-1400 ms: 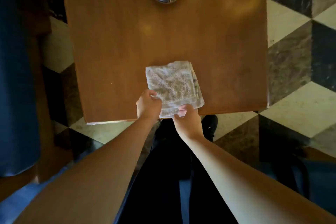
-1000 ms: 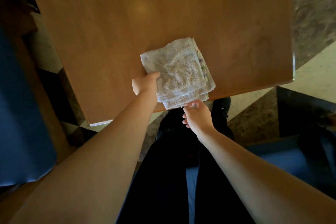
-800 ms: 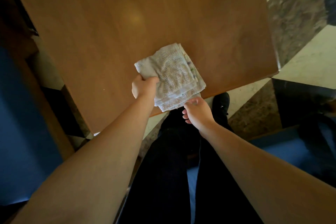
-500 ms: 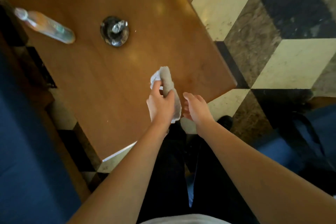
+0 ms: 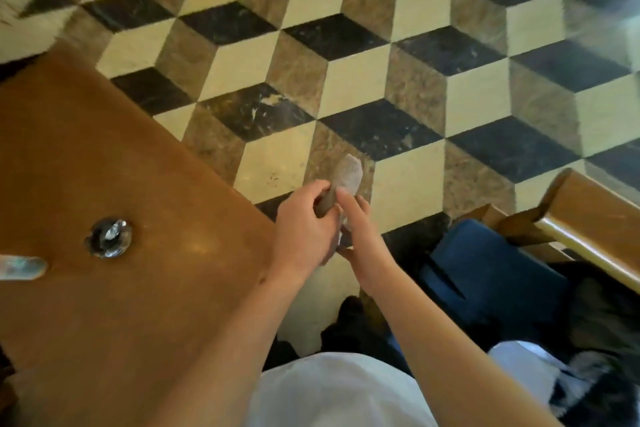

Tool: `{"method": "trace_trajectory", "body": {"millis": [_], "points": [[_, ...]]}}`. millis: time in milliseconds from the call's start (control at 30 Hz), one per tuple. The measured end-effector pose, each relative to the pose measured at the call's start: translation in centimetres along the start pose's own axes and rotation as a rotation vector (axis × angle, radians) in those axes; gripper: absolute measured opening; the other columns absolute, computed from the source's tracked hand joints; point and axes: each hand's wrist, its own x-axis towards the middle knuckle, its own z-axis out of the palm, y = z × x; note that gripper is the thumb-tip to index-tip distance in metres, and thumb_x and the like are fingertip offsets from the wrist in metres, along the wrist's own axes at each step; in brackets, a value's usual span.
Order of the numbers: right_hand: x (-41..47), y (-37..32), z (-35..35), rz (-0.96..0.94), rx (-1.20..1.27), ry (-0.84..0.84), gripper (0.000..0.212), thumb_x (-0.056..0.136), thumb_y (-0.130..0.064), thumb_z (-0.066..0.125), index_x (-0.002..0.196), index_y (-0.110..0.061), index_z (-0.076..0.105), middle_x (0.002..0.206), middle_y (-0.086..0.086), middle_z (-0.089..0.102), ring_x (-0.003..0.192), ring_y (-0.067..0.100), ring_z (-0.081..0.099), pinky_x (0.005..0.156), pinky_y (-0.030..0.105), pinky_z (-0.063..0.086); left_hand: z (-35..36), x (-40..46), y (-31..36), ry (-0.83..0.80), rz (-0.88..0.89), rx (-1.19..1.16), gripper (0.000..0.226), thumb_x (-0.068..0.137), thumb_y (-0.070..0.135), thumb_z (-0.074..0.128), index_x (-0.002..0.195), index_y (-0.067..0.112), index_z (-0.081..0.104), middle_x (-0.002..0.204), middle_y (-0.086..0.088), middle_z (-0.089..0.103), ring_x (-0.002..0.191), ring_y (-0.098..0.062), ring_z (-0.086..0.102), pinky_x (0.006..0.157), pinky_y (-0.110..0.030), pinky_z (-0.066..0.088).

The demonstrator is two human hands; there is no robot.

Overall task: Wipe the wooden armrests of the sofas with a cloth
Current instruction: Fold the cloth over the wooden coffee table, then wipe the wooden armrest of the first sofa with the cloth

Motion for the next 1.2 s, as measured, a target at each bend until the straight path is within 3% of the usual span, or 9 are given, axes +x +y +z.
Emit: {"method": "trace_trajectory", "body": {"millis": [167, 300, 367, 433, 633, 767, 933, 1067, 1200], "points": [[-1.5, -5.3, -7.3, -0.086, 0.287, 0.031, 0.137, 0.039, -0.085, 0.084, 0.157, -0.035, 0.036, 0.145, 0.001, 0.06, 0.132, 0.024, 0.059, 0.114, 0.054, 0.046, 6.5, 1.4, 8.9, -0.046, 0.185, 0.097, 0.019, 0.097, 0.034, 0.068, 0.115, 0.033, 0.069, 0.104, 0.021, 0.068, 0.099, 0.004, 0.064, 0.083, -0.007, 0.051], [-2.2, -8.3, -11.6, -0.165, 0.618, 0.124, 0.076, 0.046, -0.074, 0.089, 0.108, -0.031, 0.08, 0.111, 0.003, 0.08, 0.101, 0.018, 0.077, 0.092, 0.04, 0.058, 9.9, 1.4, 14.6, -0.114, 0.417, 0.107, 0.02, 0.099, 0.031, 0.062, 0.118, 0.029, 0.07, 0.106, 0.017, 0.069, 0.102, 0.002, 0.063, 0.097, -0.02, 0.052], [-2.0, -9.2, -13.8, -0.187, 0.807, 0.128, 0.041, 0.071, -0.061, 0.083, 0.087, -0.023, 0.086, 0.097, 0.004, 0.081, 0.088, 0.02, 0.079, 0.078, 0.037, 0.061, 10.8, 2.3, 16.3, -0.22, 0.503, 0.086, 0.027, 0.096, 0.031, 0.059, 0.12, 0.03, 0.07, 0.112, 0.015, 0.07, 0.108, 0.0, 0.061, 0.101, -0.024, 0.05], [-1.6, -10.4, -16.0, -0.186, 0.967, 0.12, 0.034, 0.085, -0.046, 0.074, 0.087, -0.015, 0.085, 0.091, 0.008, 0.08, 0.08, 0.025, 0.079, 0.069, 0.038, 0.063, 11.4, 4.0, 17.2, -0.376, 0.533, 0.036, 0.035, 0.093, 0.035, 0.06, 0.127, 0.033, 0.067, 0.119, 0.02, 0.067, 0.114, 0.001, 0.059, 0.1, -0.023, 0.05], [0.2, -14.1, -21.4, -0.282, 1.191, 0.165, 0.044, 0.074, -0.029, 0.077, 0.118, -0.025, 0.072, 0.101, 0.014, 0.079, 0.089, 0.039, 0.076, 0.073, 0.061, 0.061, 14.4, 15.4, 17.9, -0.384, 0.095, -0.048, 0.026, 0.094, 0.05, 0.061, 0.12, 0.047, 0.06, 0.119, 0.025, 0.059, 0.111, 0.004, 0.056, 0.092, -0.027, 0.05], [2.6, -16.6, -24.7, -0.338, 1.134, 0.156, 0.05, 0.062, -0.047, 0.087, 0.108, -0.027, 0.082, 0.117, 0.014, 0.077, 0.102, 0.039, 0.074, 0.086, 0.06, 0.058, 18.1, 23.7, 20.0, -0.625, -0.129, -0.126, 0.052, 0.086, 0.069, 0.064, 0.13, 0.043, 0.054, 0.127, 0.014, 0.058, 0.118, -0.009, 0.054, 0.093, -0.035, 0.046], [5.0, -20.9, -24.0, -0.398, 1.168, 0.162, 0.054, 0.067, -0.048, 0.085, 0.114, -0.023, 0.08, 0.12, 0.015, 0.075, 0.107, 0.037, 0.073, 0.082, 0.053, 0.061, 20.6, 32.2, 24.5, -1.195, -0.379, -0.159, 0.098, 0.058, 0.085, 0.074, 0.135, 0.027, 0.059, 0.133, -0.005, 0.066, 0.125, -0.023, 0.061, 0.113, -0.05, 0.043], [6.4, -24.6, -24.3, -0.401, 1.234, 0.277, 0.033, 0.077, -0.039, 0.075, 0.104, -0.022, 0.082, 0.117, 0.014, 0.077, 0.103, 0.036, 0.075, 0.078, 0.051, 0.062, 24.0, 35.3, 27.8, -1.358, -0.334, -0.042, 0.08, 0.054, 0.077, 0.08, 0.115, 0.025, 0.074, 0.109, 0.003, 0.079, 0.101, -0.023, 0.076, 0.091, -0.044, 0.057], [7.8, -25.2, -26.1, -0.453, 1.43, 0.459, 0.033, 0.073, -0.037, 0.076, 0.101, -0.02, 0.083, 0.118, 0.017, 0.076, 0.102, 0.039, 0.075, 0.08, 0.056, 0.062, 29.0, 37.0, 31.6, -1.498, -0.186, 0.07, 0.075, 0.049, 0.073, 0.09, 0.11, 0.031, 0.078, 0.114, 0.001, 0.078, 0.102, -0.022, 0.076, 0.095, -0.046, 0.056]]}}
